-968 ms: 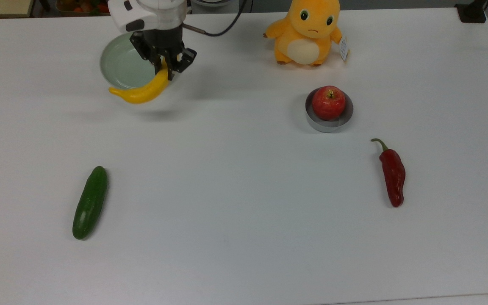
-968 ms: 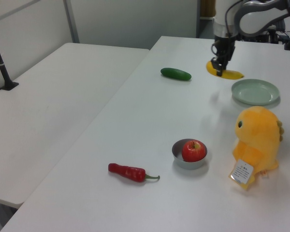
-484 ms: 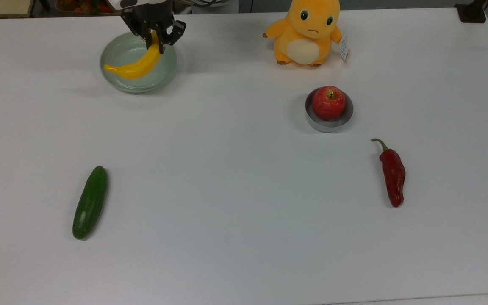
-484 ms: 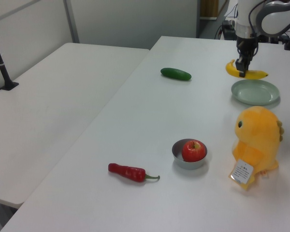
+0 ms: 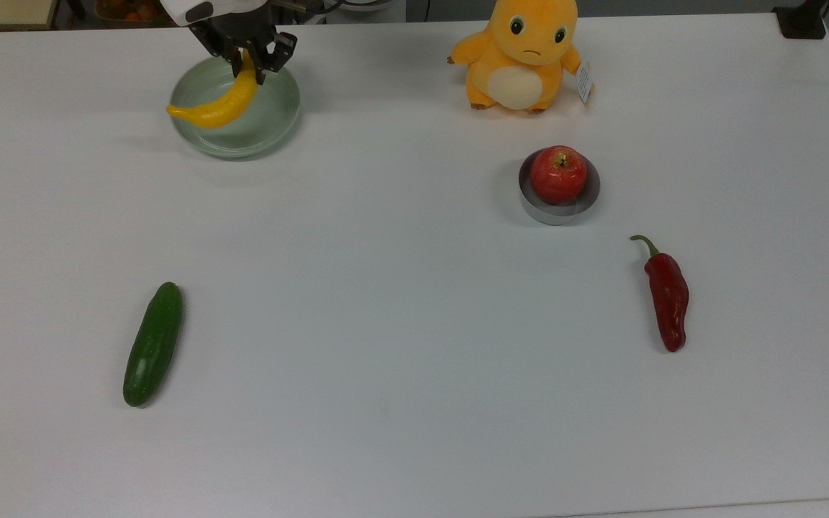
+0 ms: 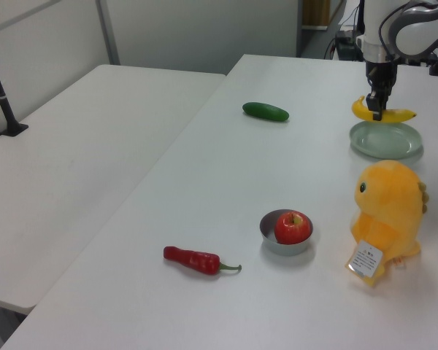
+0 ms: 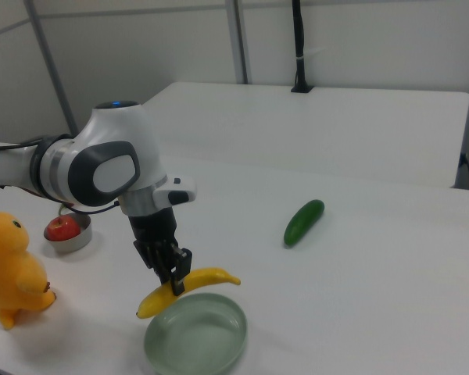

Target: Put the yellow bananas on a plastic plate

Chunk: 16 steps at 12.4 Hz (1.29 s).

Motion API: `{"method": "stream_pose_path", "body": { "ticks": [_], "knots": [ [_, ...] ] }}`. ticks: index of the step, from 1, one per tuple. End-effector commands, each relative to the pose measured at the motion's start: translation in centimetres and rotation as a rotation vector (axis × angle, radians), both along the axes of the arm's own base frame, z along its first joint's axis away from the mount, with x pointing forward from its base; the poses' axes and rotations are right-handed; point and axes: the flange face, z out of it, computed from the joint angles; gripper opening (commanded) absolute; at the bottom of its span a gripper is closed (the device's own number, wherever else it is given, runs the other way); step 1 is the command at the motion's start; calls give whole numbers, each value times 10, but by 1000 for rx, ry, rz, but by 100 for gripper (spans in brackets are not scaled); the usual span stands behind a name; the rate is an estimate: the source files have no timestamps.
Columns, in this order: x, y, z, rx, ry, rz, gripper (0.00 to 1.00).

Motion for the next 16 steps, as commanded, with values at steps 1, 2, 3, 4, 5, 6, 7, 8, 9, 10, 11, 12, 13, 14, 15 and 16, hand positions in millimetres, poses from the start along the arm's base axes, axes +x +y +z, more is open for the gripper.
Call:
{"method": "stream_pose_path", "body": {
  "ticks": [1,2,3,4,5,6,7,8,9,10,11,12,13,14,15,16],
  "knots": [
    [-8,-3,-9,16,89,19,77],
    [-9,-3,-10,15,99,18,100],
    [-8,-3,-9,15,98,18,100],
    [-5,-4,-3,12,87,10,100],
    [-1,-4,3,10,73,10,100],
    [7,-4,18,5,41,8,100],
    [18,-3,38,-1,-14,14,100],
    [33,-2,63,4,-70,6,100],
    [49,7,86,21,-121,-18,100],
    [61,17,104,77,-181,-91,100],
    [73,25,124,123,-229,-112,100],
    [85,39,136,163,-256,-110,100],
    [99,61,143,237,-272,-102,100],
    [108,84,147,269,-270,-78,100],
    [111,107,142,277,-258,-51,100],
    [112,123,131,275,-230,-27,100]
  ]
}}
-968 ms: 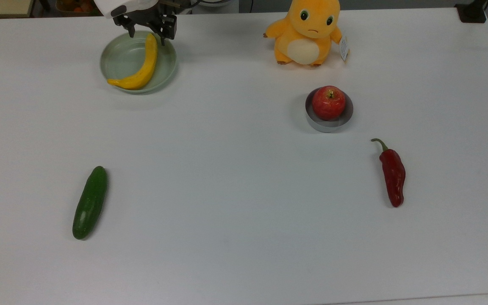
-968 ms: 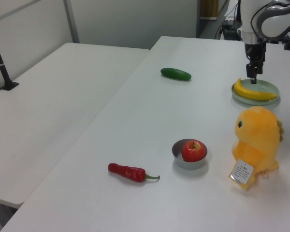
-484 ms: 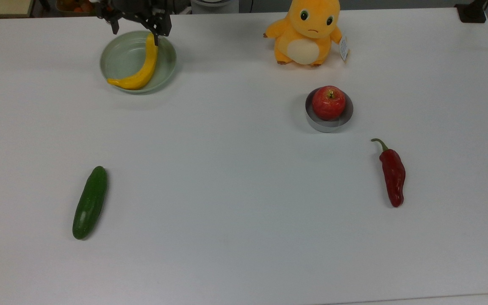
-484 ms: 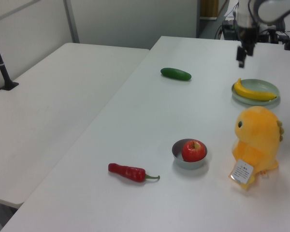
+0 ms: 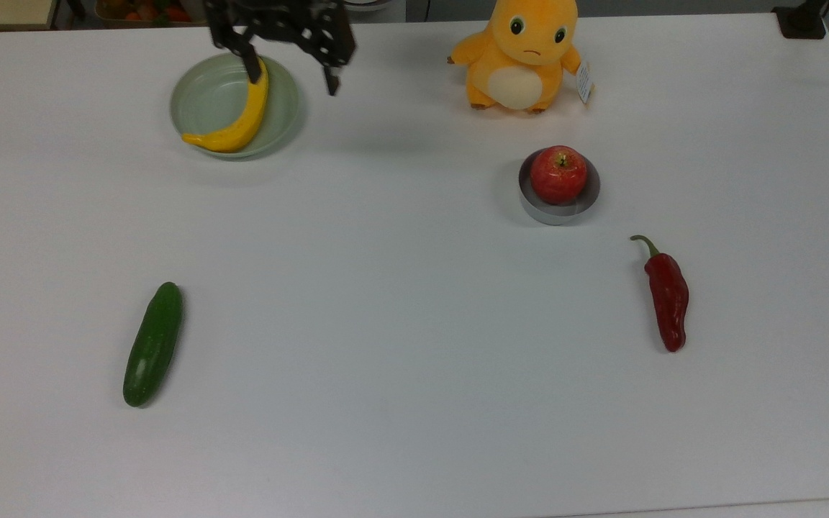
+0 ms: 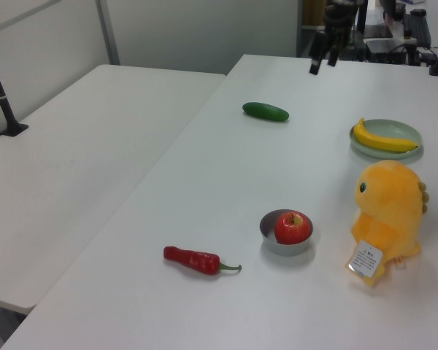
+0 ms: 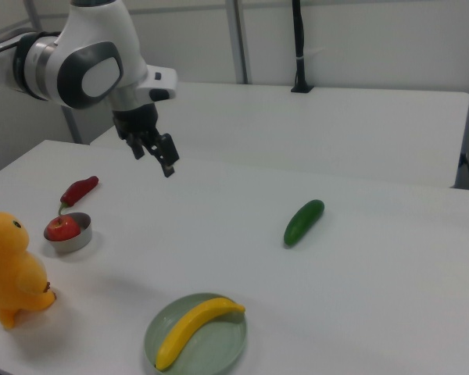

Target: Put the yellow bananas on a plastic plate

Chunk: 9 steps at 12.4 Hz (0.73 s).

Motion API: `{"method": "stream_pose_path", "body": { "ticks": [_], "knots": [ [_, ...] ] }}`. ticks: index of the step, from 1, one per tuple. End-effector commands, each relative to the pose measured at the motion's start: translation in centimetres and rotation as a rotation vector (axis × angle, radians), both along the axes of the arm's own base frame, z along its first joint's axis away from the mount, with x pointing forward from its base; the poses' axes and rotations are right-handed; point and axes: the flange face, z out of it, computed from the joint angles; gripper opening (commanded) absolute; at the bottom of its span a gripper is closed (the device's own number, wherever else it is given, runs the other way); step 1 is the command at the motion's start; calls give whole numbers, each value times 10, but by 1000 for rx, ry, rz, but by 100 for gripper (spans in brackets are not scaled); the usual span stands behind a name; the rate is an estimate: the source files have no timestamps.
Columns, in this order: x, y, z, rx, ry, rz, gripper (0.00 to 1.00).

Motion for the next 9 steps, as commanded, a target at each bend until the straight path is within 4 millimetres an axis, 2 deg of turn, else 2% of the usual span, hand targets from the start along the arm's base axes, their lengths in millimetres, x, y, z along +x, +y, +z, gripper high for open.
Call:
{"method": "stream_pose_path", "body": {
  "ticks": [1,2,3,5,6,7,9],
  "knots": [
    [13,60,-26,10,79,88,100],
    [14,76,-43,-29,124,130,100],
    [11,94,-47,-44,129,168,100],
    [7,105,-48,-48,123,198,100],
    [2,123,-52,-52,131,231,100],
    [-2,129,-56,-56,140,242,100],
    [-2,118,-51,-61,138,222,100]
  ]
}}
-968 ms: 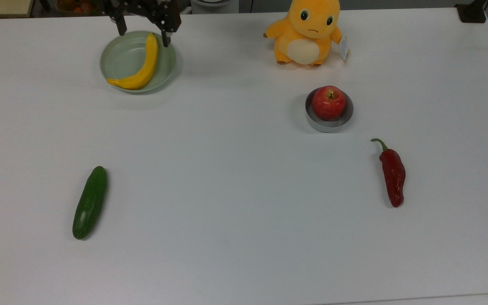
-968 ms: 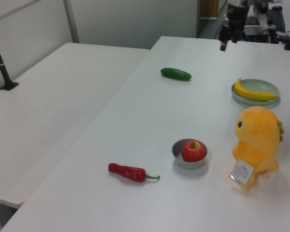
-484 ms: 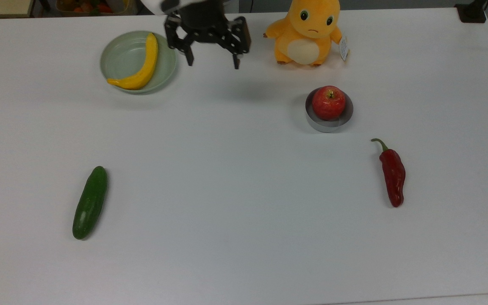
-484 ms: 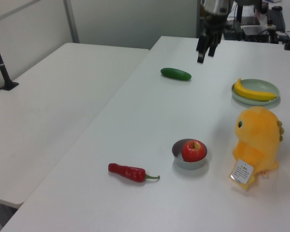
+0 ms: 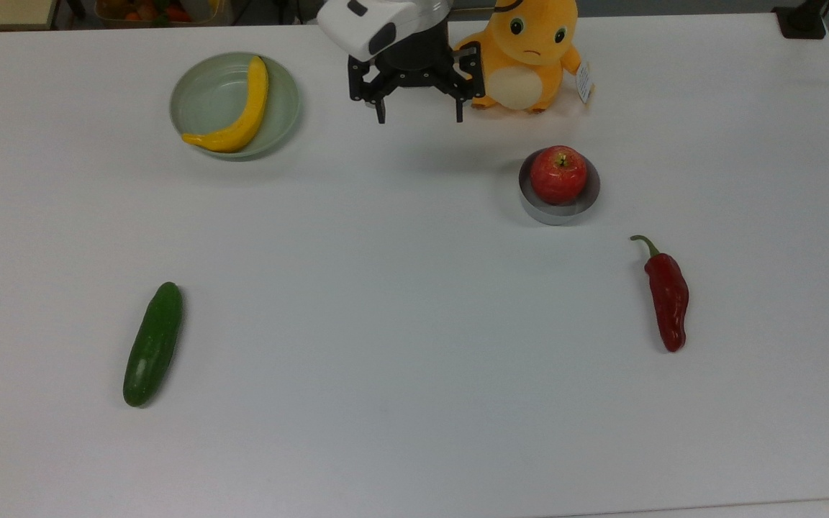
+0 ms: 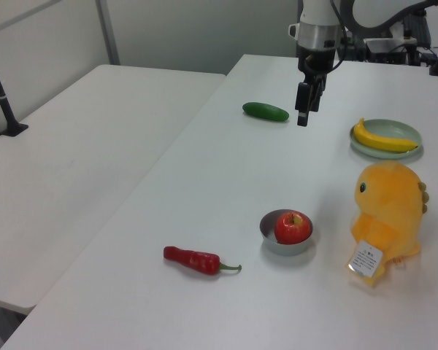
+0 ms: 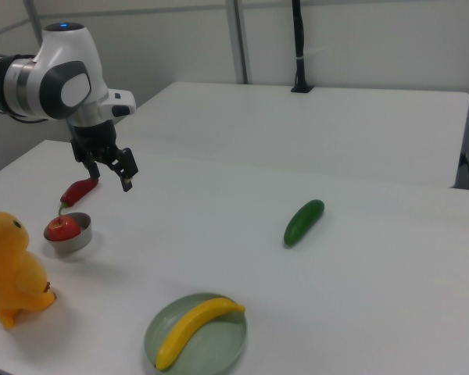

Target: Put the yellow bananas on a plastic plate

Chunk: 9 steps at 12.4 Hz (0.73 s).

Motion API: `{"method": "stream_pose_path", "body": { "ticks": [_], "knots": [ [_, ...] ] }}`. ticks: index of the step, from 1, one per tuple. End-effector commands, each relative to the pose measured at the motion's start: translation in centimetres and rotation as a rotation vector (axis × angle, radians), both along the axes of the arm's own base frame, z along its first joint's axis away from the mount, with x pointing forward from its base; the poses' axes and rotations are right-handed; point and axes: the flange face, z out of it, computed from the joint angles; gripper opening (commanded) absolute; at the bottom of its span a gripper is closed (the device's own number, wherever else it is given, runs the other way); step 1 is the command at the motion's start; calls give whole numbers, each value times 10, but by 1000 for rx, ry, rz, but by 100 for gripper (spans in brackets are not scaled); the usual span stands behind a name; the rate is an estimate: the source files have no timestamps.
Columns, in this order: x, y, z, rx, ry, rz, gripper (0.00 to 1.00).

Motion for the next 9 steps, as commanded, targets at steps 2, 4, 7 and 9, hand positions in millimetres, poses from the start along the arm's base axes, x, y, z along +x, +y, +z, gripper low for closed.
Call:
{"method": "stream_pose_path", "body": {
  "ticks": [2,4,7,9],
  "knots": [
    [-7,-33,25,-24,-17,-46,100],
    [-11,-45,29,-30,-1,-66,100],
    [-9,-53,31,-27,-9,-79,100],
    [-8,-61,33,-23,-14,-82,100]
  ]
}}
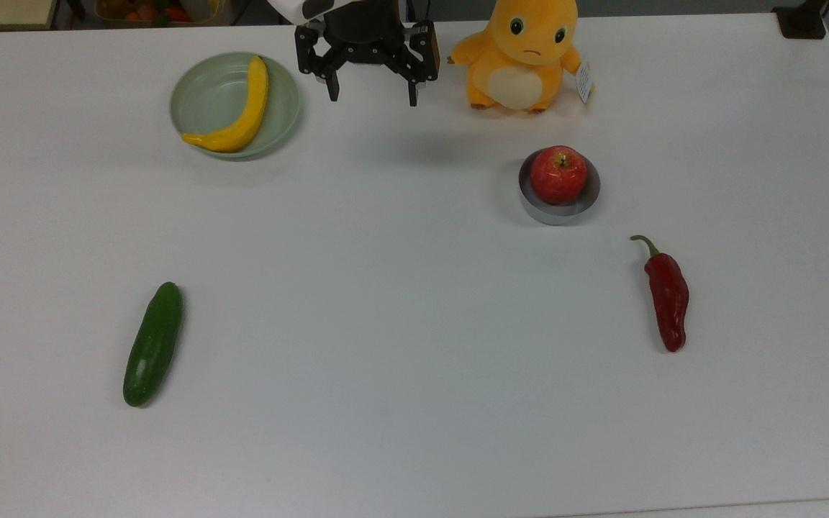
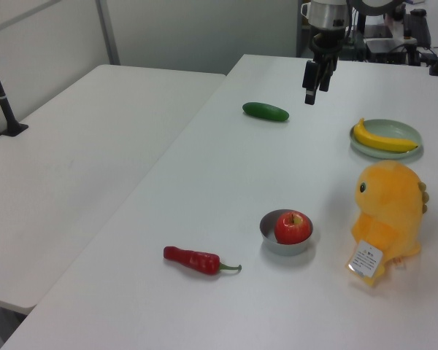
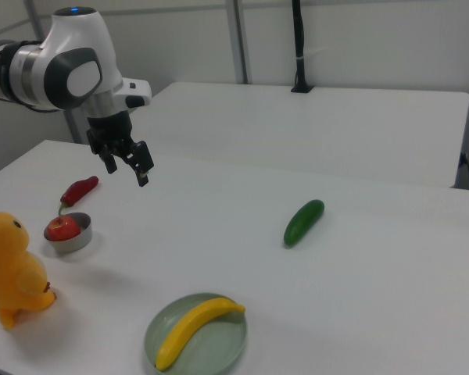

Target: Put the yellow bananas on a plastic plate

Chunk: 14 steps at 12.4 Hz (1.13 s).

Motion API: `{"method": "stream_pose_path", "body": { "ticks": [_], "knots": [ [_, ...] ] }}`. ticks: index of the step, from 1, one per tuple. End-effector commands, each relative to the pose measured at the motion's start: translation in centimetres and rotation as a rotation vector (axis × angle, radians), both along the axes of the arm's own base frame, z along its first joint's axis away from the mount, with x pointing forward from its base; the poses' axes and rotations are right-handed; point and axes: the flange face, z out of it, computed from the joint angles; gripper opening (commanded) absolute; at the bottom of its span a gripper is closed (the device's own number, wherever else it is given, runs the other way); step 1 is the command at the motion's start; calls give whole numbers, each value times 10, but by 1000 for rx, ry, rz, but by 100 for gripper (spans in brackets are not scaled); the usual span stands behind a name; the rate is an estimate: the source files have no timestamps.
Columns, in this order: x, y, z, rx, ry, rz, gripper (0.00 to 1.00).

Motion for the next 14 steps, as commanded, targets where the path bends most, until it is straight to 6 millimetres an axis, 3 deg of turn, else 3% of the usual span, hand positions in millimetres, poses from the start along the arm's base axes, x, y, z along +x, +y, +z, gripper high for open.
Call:
{"method": "stream_pose_path", "body": {
  "ticks": [1,9,14],
  "knots": [
    [-4,-12,8,0,-2,-5,100],
    [-16,-12,14,-83,36,81,100],
    [-16,-11,14,-80,36,-41,100]
  ]
}}
